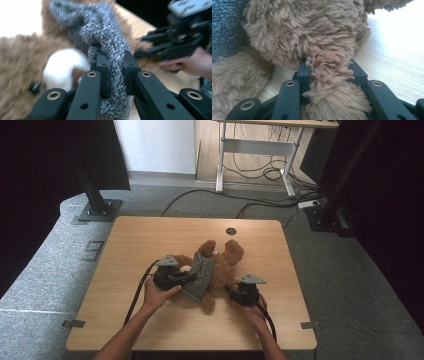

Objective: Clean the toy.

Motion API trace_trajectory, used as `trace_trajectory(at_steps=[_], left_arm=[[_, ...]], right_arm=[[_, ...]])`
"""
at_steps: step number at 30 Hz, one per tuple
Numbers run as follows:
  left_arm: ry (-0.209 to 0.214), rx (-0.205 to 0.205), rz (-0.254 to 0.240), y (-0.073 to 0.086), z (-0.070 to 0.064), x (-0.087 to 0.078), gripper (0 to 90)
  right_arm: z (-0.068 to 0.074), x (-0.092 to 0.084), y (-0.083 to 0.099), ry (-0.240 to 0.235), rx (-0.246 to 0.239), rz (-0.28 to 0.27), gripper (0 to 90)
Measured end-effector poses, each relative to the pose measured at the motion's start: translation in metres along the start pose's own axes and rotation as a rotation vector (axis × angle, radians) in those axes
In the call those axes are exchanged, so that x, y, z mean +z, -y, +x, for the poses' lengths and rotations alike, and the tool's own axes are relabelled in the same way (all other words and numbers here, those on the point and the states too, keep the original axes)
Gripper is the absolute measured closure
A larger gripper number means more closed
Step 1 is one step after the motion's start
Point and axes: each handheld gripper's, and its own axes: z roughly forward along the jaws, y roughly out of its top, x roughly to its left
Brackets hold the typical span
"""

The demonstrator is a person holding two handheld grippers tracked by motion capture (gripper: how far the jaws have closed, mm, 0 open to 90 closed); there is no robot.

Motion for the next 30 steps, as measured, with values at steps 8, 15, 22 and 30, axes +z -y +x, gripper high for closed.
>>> trace_trajectory(at_steps=[8,15,22,30], left_arm=[[-0.043,0.016,0.019,0.022,0.006,-0.014,79.5],[-0.064,-0.044,0.033,0.042,0.026,-0.034,79.2],[-0.113,-0.098,0.036,0.055,0.045,-0.052,79.3],[-0.060,-0.044,-0.009,0.041,0.026,-0.049,79.4]], right_arm=[[0.002,0.000,0.000,-0.003,-0.009,0.003,62.4],[0.002,0.000,0.000,-0.010,-0.008,0.003,62.4],[0.001,0.000,0.000,-0.012,-0.005,0.005,62.6],[0.001,0.001,0.000,-0.011,-0.002,0.005,62.7]])
